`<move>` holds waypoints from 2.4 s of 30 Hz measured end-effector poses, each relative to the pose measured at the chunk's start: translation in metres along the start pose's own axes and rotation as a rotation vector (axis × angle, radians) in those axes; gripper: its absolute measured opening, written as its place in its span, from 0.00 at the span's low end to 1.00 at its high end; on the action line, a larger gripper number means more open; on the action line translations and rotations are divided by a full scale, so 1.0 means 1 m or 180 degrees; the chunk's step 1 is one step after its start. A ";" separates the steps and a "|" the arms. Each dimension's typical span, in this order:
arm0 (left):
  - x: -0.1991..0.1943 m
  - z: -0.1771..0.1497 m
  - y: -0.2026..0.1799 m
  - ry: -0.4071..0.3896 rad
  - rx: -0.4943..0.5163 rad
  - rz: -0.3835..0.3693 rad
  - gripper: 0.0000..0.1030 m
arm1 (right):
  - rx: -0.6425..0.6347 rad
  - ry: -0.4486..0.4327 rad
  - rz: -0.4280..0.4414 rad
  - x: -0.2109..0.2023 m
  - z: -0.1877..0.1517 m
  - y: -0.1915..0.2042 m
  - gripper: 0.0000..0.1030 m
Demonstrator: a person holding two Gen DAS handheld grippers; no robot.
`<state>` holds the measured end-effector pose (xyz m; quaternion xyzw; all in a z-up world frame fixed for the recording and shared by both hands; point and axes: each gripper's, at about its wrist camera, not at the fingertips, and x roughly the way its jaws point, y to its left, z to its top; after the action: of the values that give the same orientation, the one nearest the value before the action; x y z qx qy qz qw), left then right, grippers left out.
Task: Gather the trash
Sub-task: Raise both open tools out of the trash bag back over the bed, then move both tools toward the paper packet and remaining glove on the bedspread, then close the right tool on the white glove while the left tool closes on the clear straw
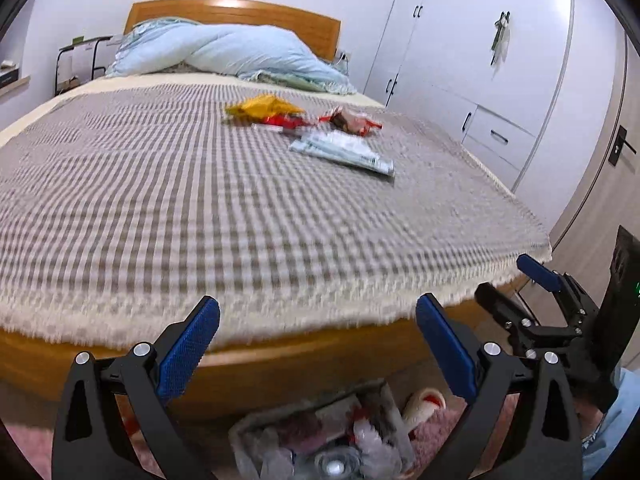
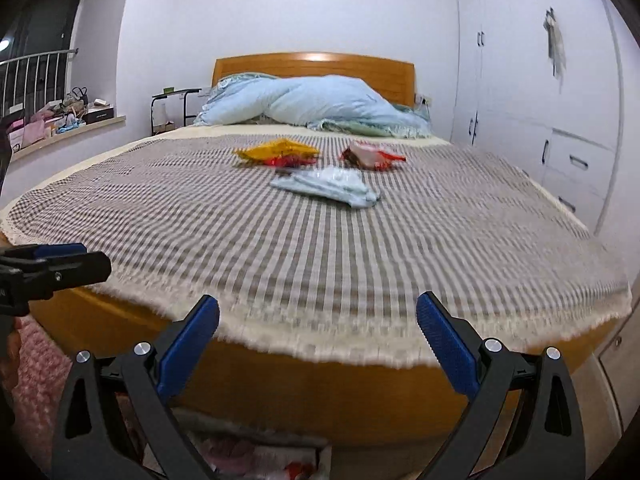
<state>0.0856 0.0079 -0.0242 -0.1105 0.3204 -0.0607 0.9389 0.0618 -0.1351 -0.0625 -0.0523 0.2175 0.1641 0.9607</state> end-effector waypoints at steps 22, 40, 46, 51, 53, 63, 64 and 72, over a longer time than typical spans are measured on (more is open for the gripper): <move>0.110 0.137 0.018 -0.0384 -0.0172 -0.0068 0.93 | 0.0287 -0.0328 -0.0239 0.125 0.118 -0.043 0.92; 0.178 0.189 0.076 -0.0248 -0.0899 0.0153 0.93 | 0.0459 0.0557 -0.0507 0.247 0.171 -0.048 0.92; 0.197 0.196 0.092 -0.0236 -0.1169 0.0070 0.93 | 0.0640 0.0645 -0.0582 0.275 0.164 -0.048 0.92; 0.208 0.188 0.105 -0.0187 -0.1423 -0.0030 0.93 | 0.0629 0.0784 -0.0625 0.302 0.159 -0.044 0.92; 0.213 0.185 0.108 -0.0151 -0.1505 -0.0077 0.93 | 0.0597 0.0974 -0.0572 0.316 0.157 -0.042 0.92; 0.216 0.180 0.104 -0.0120 -0.1487 -0.0189 0.93 | 0.0730 0.1175 -0.0193 0.284 0.135 -0.042 0.12; 0.217 0.180 0.103 -0.0095 -0.1472 -0.0193 0.93 | 0.0805 0.1129 -0.0145 0.271 0.131 -0.043 0.11; 0.224 0.177 0.061 0.0337 -0.1150 -0.0344 0.93 | 0.1353 0.0890 0.0005 0.195 0.112 -0.048 0.11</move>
<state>0.3731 0.0551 -0.0348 -0.2909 0.3687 -0.0583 0.8810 0.2892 -0.1035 -0.0449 0.1289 0.3780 0.1065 0.9106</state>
